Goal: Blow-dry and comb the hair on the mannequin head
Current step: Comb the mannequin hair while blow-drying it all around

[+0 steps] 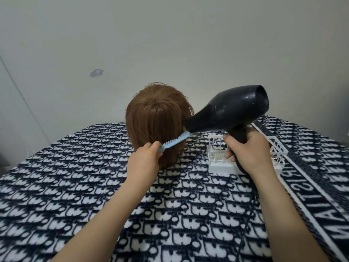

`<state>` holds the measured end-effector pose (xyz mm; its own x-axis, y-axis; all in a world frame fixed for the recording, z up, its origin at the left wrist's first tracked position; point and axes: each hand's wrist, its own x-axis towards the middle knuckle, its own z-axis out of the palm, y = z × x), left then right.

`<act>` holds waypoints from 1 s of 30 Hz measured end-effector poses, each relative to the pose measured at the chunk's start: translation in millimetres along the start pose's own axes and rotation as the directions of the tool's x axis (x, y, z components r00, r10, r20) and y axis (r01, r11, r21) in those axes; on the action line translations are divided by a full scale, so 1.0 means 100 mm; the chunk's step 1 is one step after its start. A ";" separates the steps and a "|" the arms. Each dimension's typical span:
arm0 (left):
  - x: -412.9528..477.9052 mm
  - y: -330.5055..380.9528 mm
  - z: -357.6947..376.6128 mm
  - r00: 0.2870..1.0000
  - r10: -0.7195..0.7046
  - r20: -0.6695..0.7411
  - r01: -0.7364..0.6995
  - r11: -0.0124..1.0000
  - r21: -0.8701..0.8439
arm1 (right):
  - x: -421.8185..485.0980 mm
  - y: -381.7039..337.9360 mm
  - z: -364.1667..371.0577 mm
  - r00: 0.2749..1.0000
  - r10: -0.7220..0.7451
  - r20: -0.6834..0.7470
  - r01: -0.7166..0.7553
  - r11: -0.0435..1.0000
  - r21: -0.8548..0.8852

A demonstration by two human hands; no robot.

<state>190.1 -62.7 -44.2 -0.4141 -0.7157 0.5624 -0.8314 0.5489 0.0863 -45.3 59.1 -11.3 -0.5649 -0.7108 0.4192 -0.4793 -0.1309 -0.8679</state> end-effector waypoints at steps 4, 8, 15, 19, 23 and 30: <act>-0.01 -0.01 0.04 0.999 -0.019 0.036 0.020 0.999 -0.031 | -0.02 -0.03 0.02 1.000 0.005 0.027 -0.005 0.999 0.036; -0.03 -0.03 0.08 0.997 -0.023 0.072 0.026 0.999 -0.043 | -0.04 -0.05 0.02 0.999 0.004 0.040 -0.006 1.000 0.029; -0.05 -0.07 0.12 0.994 0.018 0.112 -0.022 0.999 0.035 | -0.05 -0.06 0.02 0.998 0.014 0.061 -0.014 1.000 0.002; -0.08 -0.09 0.14 0.994 0.022 0.105 -0.027 0.999 0.047 | -0.05 -0.07 0.03 0.997 0.027 0.069 -0.028 1.000 0.013; -0.11 -0.09 0.18 0.990 0.035 0.134 -0.048 0.995 0.090 | -0.06 -0.07 0.03 0.994 0.038 0.099 -0.037 0.999 -0.009; -0.16 -0.10 0.26 0.981 0.028 0.192 -0.053 0.991 0.126 | -0.05 -0.07 0.01 0.994 0.044 0.100 -0.041 0.999 -0.033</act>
<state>195.7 -67.9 -75.6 -0.5008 -0.7695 0.3963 -0.8483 0.5274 -0.0477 -38.7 62.8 -7.9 -0.5156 -0.7815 0.3514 -0.4776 -0.0784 -0.8751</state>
